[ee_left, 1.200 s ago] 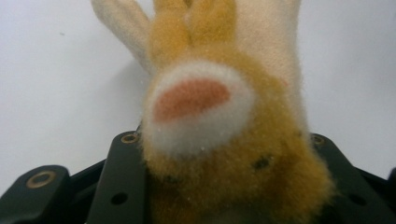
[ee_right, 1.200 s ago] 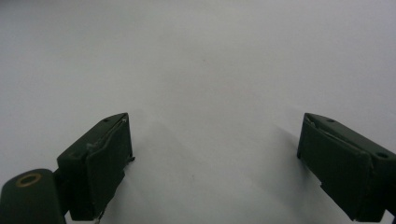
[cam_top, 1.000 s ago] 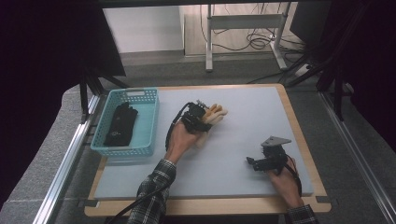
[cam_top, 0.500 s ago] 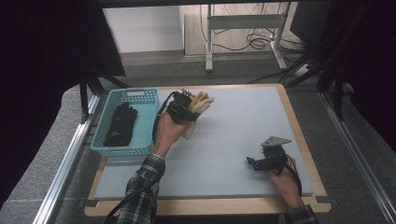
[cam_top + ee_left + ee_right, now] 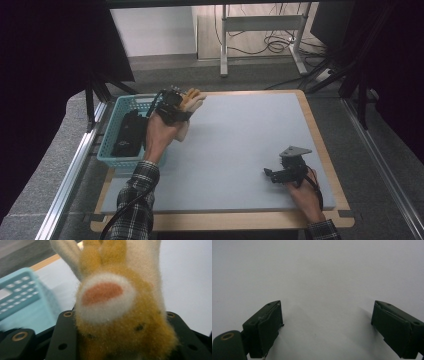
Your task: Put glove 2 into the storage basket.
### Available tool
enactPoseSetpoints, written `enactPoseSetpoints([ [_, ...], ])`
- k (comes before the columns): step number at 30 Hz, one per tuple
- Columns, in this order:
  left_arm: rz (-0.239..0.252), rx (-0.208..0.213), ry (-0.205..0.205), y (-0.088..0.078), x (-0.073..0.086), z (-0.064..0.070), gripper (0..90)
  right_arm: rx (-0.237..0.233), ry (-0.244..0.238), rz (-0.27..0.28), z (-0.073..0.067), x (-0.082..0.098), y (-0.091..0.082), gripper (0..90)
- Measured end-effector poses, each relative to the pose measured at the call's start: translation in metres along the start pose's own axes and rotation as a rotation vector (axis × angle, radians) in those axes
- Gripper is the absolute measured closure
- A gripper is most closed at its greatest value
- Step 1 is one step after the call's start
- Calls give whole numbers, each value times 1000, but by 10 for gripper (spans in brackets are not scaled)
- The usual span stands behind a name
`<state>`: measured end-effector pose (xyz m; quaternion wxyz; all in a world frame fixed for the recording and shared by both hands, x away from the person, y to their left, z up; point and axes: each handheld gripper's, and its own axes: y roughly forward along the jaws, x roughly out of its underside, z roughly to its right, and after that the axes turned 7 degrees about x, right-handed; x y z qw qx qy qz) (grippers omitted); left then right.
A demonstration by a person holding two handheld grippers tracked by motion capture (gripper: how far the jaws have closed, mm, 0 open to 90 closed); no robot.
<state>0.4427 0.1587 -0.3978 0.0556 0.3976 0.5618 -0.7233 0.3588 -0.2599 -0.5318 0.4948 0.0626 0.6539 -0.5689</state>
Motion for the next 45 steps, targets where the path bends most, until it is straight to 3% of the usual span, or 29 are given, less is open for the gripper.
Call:
enactPoseSetpoints([
  [1, 0, 0, 0, 0, 0, 0, 545, 0, 0, 0, 0, 0, 0, 98],
  [3, -9, -43, -27, -9, 7, -14, 545, 0, 0, 0, 0, 0, 0, 98],
  [6, -11, -71, -70, -16, 17, -31, 544, 0, 1, 0, 0, 0, 0, 98],
  [7, -11, -71, -70, -16, 17, -31, 544, 0, 1, 0, 0, 0, 0, 98],
  [8, -18, -90, -96, -19, 23, -43, 544, -1, 0, 0, 0, 0, 0, 98],
  [9, -18, -90, -96, -19, 23, -43, 544, -1, 0, 0, 0, 0, 0, 98],
  [10, -28, -106, -123, -21, 30, -53, 543, -1, 1, 0, 0, 0, 0, 98],
  [11, -28, -106, -123, -21, 30, -53, 543, -1, 1, 0, 0, 0, 0, 98],
  [12, -36, -116, -151, -21, 37, -63, 543, -1, 1, 0, 0, 0, 0, 98],
  [15, -42, -122, -181, -20, 43, -72, 541, -1, 1, 0, 0, 0, 0, 98],
  [18, -58, -132, -235, -16, 52, -87, 540, -1, 1, 0, 0, 0, 0, 98],
  [23, -84, -140, -271, -3, 56, -94, 536, -1, 2, 0, 0, 0, 0, 98],
  [32, -170, -143, -305, 40, 58, -100, 523, -2, 2, 0, 0, 0, 0, 98],
  [37, -208, -148, -305, 53, 60, -100, 518, -2, 2, 1, 0, 0, 0, 98],
  [41, -268, -148, -290, 68, 60, -97, 491, -2, 2, 0, 0, 0, 0, 98],
  [45, -296, -107, -335, 69, 62, -104, 436, -2, 1, 1, 0, 0, 0, 98],
])
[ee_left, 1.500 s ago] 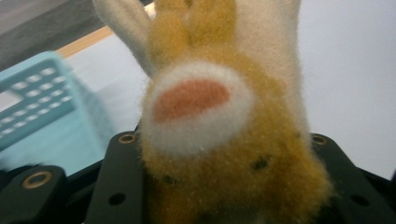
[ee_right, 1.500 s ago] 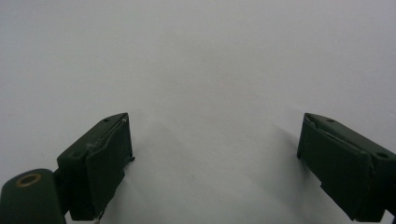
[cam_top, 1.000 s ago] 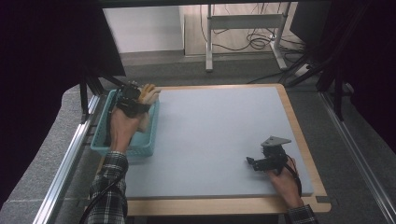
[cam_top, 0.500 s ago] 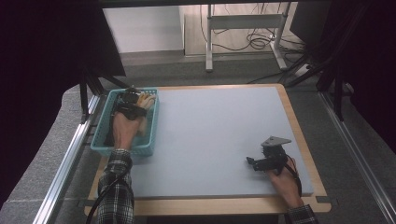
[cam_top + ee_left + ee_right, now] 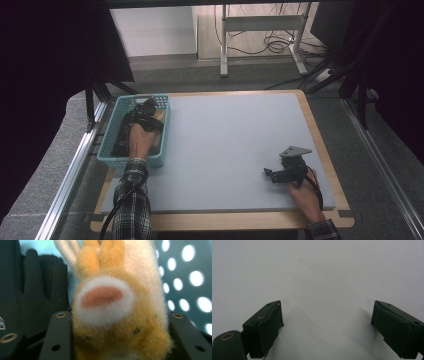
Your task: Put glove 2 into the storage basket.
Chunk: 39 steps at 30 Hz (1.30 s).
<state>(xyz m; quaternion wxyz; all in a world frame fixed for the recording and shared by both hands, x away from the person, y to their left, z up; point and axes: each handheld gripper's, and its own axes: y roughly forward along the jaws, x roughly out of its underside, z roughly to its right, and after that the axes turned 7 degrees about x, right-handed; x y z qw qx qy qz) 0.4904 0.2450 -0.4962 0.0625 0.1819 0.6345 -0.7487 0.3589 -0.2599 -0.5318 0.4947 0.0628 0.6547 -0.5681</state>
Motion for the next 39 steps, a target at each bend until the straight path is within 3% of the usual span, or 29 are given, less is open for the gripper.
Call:
enactPoseSetpoints([
  [2, -16, -10, 10, 0, 1, -2, 380, 0, 0, 0, 0, 0, 0, 98],
  [6, -13, 15, 5, -1, 3, -6, 264, 0, 0, -1, 0, 0, 0, 98],
  [7, 2, 59, -4, -3, 4, -9, 215, 0, 0, -1, 0, 0, 0, 98],
  [8, 8, 73, -5, -5, 5, -9, 182, 0, 0, 0, 0, 0, 0, 98],
  [10, 11, 74, 2, -8, 4, -9, 144, 0, 0, 0, 0, 0, 0, 98],
  [12, 38, 53, 37, -23, 4, -4, 126, 0, 0, -1, 0, 0, 0, 98],
  [15, 82, 52, 48, -38, 3, -3, 133, 0, 0, 0, 0, 0, 0, 98],
  [16, 128, 53, 56, -52, 3, -2, 146, 0, 0, 0, 0, 0, 0, 98],
  [18, 147, 45, 66, -58, 4, -2, 211, 2, 0, -1, 0, 0, 0, 98],
  [19, 169, 21, 87, -68, 7, -3, 269, 1, -1, -1, 0, 0, 0, 98],
  [20, 169, 21, 87, -68, 7, -3, 358, 1, -1, -1, 0, 0, 0, 98],
  [21, 174, -35, 100, -72, 11, -5, 452, 2, -1, -1, 0, 0, 0, 98],
  [22, 174, -35, 100, -72, 11, -5, 546, 2, -1, -1, 0, 0, 0, 98],
  [23, 153, -77, 99, -69, 15, -9, 627, 2, -1, -1, 0, 0, 0, 98],
  [26, 123, -92, 87, -62, 19, -16, 812, 2, -1, -1, 0, 0, 0, 98],
  [27, 82, -83, 68, -51, 23, -22, 842, 1, 0, 0, 0, 0, 0, 98],
  [30, 39, -68, 48, -36, 27, -29, 882, 1, 0, -1, 0, 0, 0, 98],
  [32, 34, -56, 44, -32, 28, -30, 887, 1, 1, 0, 0, 0, 0, 98],
  [33, 37, -16, 31, -27, 28, -30, 887, 0, 1, -1, 0, 0, 0, 98],
  [35, 46, 7, 25, -24, 27, -27, 884, 0, 1, 0, 0, 0, 0, 98],
  [39, 44, 13, 35, -19, 22, -18, 891, 1, 0, 0, 0, 0, 0, 98],
])
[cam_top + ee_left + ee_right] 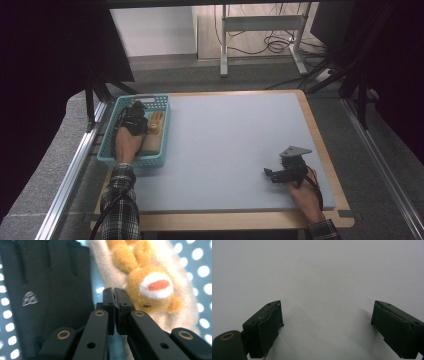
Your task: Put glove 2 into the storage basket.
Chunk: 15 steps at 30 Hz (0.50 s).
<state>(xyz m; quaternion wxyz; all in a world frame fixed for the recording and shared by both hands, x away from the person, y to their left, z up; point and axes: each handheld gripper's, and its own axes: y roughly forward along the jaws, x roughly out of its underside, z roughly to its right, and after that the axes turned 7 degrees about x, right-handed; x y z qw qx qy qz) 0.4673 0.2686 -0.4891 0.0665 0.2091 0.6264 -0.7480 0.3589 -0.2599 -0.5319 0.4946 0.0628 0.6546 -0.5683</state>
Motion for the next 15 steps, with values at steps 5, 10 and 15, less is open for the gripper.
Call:
enactPoseSetpoints([
  [5, 18, 18, -1, 3, -4, 6, 900, 0, 0, 0, 0, 0, 0, 98],
  [10, 33, 33, -13, 2, 1, -1, 899, 1, 0, 0, 0, 0, 0, 98],
  [15, 51, 22, -25, 0, 6, -8, 821, 1, 0, -1, 0, 0, 0, 98],
])
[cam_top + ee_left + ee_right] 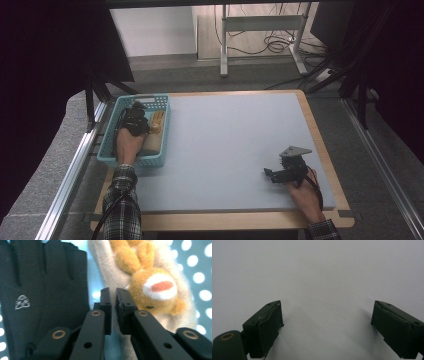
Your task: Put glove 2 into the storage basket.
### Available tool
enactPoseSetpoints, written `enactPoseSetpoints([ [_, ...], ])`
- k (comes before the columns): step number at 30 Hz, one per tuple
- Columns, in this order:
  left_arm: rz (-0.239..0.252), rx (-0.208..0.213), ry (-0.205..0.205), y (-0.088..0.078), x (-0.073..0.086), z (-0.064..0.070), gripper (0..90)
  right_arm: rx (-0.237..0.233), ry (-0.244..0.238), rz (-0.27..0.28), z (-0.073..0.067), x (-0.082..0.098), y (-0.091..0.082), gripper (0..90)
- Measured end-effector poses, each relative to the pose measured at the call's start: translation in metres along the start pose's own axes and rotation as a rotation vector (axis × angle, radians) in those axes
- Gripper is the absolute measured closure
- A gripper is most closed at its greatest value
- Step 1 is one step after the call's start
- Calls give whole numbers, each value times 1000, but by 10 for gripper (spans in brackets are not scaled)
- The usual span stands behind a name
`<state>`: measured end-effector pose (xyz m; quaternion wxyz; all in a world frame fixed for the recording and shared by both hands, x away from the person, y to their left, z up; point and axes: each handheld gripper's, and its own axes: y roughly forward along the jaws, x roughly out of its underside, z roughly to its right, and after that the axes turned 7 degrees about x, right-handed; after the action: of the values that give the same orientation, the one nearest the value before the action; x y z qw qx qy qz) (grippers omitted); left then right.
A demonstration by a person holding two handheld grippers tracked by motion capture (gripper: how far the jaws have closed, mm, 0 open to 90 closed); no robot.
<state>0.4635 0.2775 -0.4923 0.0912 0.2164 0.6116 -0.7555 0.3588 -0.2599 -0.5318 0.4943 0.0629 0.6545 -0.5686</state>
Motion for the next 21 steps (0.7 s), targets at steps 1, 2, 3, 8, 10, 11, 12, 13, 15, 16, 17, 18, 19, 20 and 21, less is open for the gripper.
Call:
enactPoseSetpoints([
  [1, 6, -3, -1, -1, 1, -1, 807, 0, 0, 0, 0, 0, 0, 98],
  [2, 6, -3, -1, -1, 1, -1, 796, 0, 0, 0, 0, 0, 0, 98],
  [3, 9, -9, 2, -3, 2, -3, 788, 0, -1, 0, 0, 0, 0, 98],
  [8, 28, -22, 1, -7, 4, -7, 745, 0, 0, 0, 0, 0, 0, 98],
  [10, 37, -31, -4, -10, 5, -8, 731, 0, 0, 0, 0, 0, 0, 98],
  [11, 41, -49, -7, -13, 6, -10, 702, 0, 0, 0, 0, 0, 0, 98],
  [12, 41, -49, -7, -13, 6, -10, 688, 0, -1, 1, 0, 0, 0, 98],
  [13, 54, -62, -15, -16, 7, -12, 673, 0, -1, 0, 0, 0, 0, 98],
  [15, 61, -65, -12, -18, 8, -14, 660, 0, 0, 0, 0, 0, 0, 98],
  [16, 68, -62, -14, -20, 9, -15, 638, 0, -1, 1, 0, 0, 0, 98],
  [17, 71, -65, -11, -22, 10, -15, 626, 0, 0, 0, 0, 0, 0, 98],
  [18, 71, -65, -11, -22, 10, -15, 611, 0, -1, 0, 0, 0, 0, 98],
  [19, 76, -67, -8, -23, 11, -16, 595, 0, -1, 0, 0, 0, 0, 98],
  [20, 76, -67, -8, -23, 11, -16, 578, 0, -1, 0, 0, 0, 0, 98],
  [21, 89, -62, -13, -25, 12, -16, 562, 0, -1, 0, 0, 0, 0, 98],
])
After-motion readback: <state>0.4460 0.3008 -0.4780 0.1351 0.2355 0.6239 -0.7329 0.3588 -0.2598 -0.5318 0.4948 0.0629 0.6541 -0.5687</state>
